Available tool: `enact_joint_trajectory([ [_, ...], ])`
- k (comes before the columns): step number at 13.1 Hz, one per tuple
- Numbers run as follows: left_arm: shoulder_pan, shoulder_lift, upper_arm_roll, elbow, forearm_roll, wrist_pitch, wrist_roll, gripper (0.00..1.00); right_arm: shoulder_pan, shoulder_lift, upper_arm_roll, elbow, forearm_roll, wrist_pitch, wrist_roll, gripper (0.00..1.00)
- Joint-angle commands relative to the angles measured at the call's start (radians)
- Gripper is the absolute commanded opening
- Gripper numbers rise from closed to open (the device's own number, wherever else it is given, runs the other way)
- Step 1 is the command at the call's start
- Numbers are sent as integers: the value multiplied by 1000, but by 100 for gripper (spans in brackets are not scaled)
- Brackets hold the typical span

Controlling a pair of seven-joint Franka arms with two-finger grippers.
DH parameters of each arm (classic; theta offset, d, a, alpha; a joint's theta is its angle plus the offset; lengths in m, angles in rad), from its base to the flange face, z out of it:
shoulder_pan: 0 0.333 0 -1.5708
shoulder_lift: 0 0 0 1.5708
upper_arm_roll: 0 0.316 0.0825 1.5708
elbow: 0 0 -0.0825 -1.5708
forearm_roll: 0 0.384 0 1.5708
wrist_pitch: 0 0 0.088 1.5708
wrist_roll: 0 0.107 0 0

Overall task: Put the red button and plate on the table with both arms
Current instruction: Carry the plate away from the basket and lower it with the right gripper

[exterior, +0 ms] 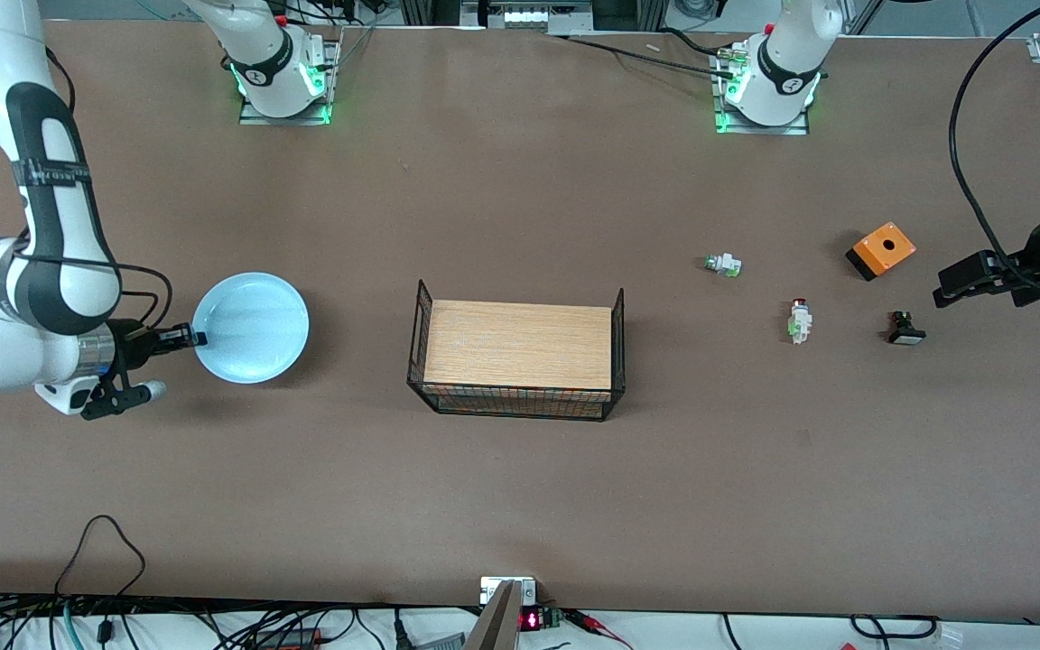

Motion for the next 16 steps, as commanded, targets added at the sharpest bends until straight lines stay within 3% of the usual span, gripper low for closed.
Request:
enact_joint_trajectory([
  [1, 5, -3, 4, 20, 0, -70, -8, 100, -33, 50, 17, 14, 24, 75, -102, 0],
  [6, 7, -29, 0, 11, -1, -59, 2, 100, -50, 124, 17, 12, 47, 195, -172, 0],
  [9, 3, -98, 9, -113, -4, 36, 2, 100, -50, 145, 19, 14, 49, 227, -172, 0],
  [13, -6, -101, 12, -112, -1, 25, -10, 100, -50, 158, 22, 14, 49, 250, -172, 0],
  [15, -6, -101, 14, -112, -1, 7, -18, 100, -50, 159, 22, 14, 49, 250, -168, 8],
  [16, -1, -101, 12, -110, -1, 5, -25, 100, -48, 159, 22, 14, 58, 250, -165, 17],
])
